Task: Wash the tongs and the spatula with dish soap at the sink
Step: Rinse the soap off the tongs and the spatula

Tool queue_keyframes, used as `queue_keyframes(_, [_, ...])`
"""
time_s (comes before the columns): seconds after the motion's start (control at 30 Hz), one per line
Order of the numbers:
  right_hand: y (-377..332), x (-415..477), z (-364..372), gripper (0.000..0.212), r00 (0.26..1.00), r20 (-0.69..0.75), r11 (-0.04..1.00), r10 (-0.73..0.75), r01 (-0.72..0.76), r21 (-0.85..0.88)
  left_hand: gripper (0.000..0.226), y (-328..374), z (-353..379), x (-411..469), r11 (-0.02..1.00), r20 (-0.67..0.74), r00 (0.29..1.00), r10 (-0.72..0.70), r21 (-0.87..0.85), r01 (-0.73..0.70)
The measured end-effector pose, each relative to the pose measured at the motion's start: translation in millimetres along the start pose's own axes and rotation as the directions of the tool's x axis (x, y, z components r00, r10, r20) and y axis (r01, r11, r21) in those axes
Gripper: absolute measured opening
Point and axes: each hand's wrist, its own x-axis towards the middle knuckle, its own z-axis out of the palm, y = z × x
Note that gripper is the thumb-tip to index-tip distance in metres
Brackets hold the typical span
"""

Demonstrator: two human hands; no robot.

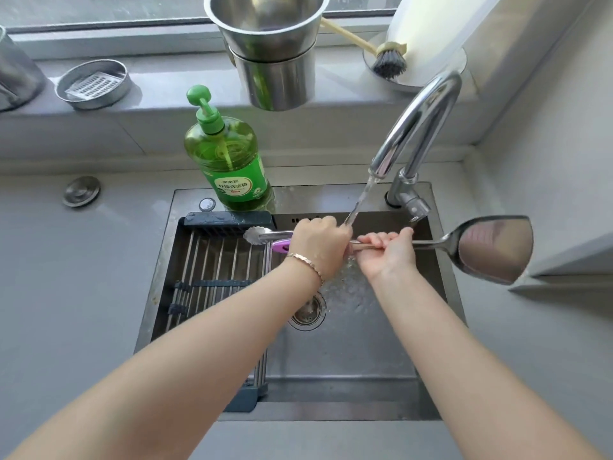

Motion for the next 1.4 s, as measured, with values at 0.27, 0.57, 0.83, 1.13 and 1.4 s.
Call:
queue_keyframes(0.27, [-5.4,11.7,-27.4,0.081,0.994,-0.035,0.982,0.101,-0.094,0.163,0.021,-32.9,-31.2,1.4,0.912,0.656,0.752,0.063,-0.344,0.224])
queue_keyframes(0.57, [18.3,13.8,-29.6,0.05,0.954,-0.119,0.932,0.277,-0.236,0.276,0.028,-54.7,-45.4,-39.1,0.277,0.502,0.856,-0.123,-0.811,0.516])
queue_keyframes(0.83, [30.9,-6.3,-28.7,0.027,0.884,-0.258,0.917,0.39,-0.398,0.025,0.009,6.8,-27.5,-38.2,0.002,0.329,0.839,-0.433,-0.931,0.366])
queue_keyframes(1.13, [17.1,8.3,-55.6,0.023,0.883,-0.301,0.86,0.36,-0.439,-0.26,0.051,34.0,-13.4,2.6,0.082,0.274,0.832,-0.483,-0.932,0.354])
queue_keyframes(1.4, [-15.6,9.1,-66.3,0.025,0.939,-0.244,0.837,0.24,-0.328,-0.438,0.027,25.5,-21.9,4.8,-0.049,0.301,0.841,-0.45,-0.949,0.313])
